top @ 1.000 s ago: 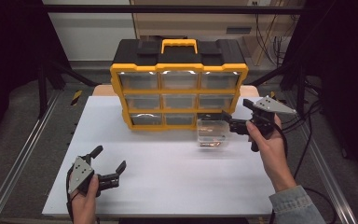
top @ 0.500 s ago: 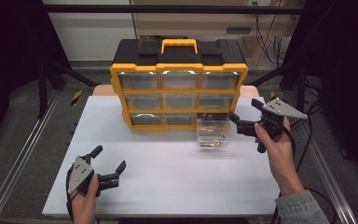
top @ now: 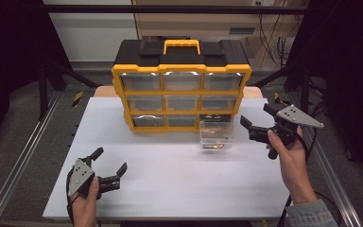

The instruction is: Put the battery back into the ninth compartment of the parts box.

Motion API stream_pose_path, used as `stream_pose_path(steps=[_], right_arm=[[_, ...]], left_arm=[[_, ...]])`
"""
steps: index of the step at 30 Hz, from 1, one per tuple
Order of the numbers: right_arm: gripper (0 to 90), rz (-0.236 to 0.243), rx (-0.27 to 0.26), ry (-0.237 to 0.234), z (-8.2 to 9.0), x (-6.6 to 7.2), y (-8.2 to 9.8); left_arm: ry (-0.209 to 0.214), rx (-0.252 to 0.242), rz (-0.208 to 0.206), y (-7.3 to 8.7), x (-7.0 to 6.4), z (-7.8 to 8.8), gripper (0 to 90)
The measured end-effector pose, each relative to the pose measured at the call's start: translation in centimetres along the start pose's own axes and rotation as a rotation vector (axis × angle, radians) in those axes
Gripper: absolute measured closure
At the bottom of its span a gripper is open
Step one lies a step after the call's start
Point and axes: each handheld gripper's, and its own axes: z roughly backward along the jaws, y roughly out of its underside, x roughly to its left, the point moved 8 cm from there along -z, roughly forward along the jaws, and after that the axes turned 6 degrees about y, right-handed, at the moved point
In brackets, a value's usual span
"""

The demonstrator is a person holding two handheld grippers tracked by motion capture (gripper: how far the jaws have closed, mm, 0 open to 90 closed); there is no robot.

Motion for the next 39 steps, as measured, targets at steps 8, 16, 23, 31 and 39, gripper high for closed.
stream_pose_path(steps=[8,16,23,31,39], right_arm=[[4.7,0.007,0.001,0.009,0.8,-0.6,0.7],[4.4,0.013,-0.010,0.015,1.7,-1.1,1.2],[4.5,0.026,-0.012,0.022,2.5,-1.4,1.8],[4.4,0.011,-0.019,0.028,3.2,-1.9,2.5],[4.4,0.004,-0.014,0.036,3.8,-2.3,3.6]], left_arm=[[-0.001,0.000,0.001,0.0,0.1,0.0,1.2],[-0.003,-0.001,0.002,0.0,0.2,0.1,1.4],[-0.002,-0.002,-0.001,0.0,0.2,0.1,1.4],[-0.005,-0.004,-0.003,0.0,0.2,0.2,1.5],[-0.007,-0.005,-0.002,0.0,0.3,0.2,1.5]])
